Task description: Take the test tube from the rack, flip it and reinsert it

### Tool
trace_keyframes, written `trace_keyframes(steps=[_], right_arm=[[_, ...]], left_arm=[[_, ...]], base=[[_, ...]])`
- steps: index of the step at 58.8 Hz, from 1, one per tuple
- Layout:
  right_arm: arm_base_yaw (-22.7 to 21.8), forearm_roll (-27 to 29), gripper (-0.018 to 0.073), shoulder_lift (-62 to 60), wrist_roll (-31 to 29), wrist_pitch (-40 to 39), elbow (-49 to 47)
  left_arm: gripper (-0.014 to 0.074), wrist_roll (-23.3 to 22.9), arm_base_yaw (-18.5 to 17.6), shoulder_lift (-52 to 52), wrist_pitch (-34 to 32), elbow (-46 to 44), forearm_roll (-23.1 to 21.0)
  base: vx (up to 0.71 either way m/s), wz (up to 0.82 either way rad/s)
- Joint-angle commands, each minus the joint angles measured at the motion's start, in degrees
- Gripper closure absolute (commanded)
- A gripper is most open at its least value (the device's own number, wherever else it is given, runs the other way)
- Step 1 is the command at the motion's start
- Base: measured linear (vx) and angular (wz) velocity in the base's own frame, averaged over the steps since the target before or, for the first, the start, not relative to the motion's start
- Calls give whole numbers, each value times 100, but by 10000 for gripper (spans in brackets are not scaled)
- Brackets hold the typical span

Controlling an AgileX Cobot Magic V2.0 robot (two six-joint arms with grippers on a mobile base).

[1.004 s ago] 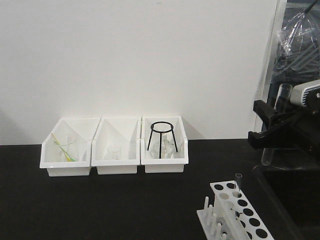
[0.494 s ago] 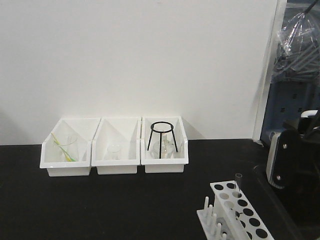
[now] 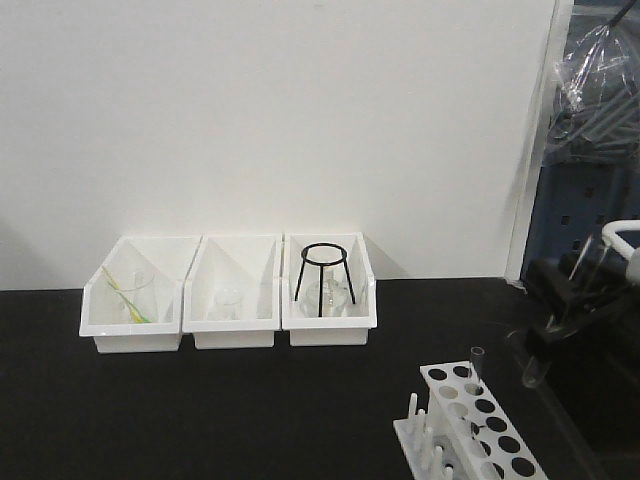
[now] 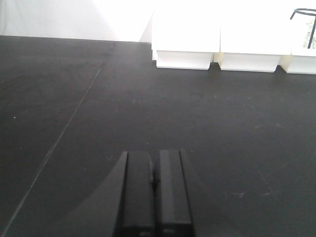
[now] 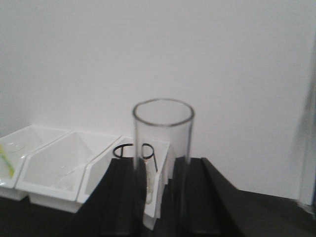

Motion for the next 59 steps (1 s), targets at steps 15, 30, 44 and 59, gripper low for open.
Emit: trace_keyframes(steps=[15,30,44,59], right_arm=[[-31,-329,568,1055,-270,-2089,-89],[-31,-317,568,1701,-466,-2653,-94],[-31,-311,568,2050,-551,-2702,-94],[-31,-390,568,2596,-617,-2718,-94]], left_arm=[[603,-1,-28,-72,-501,5,-21],[603,-1,-28,-72,-501,5,-21],[603,-1,-28,-72,-501,5,-21],[603,-1,-28,-72,-501,5,-21]], base=[[0,0],[0,0],[0,0],[0,0]])
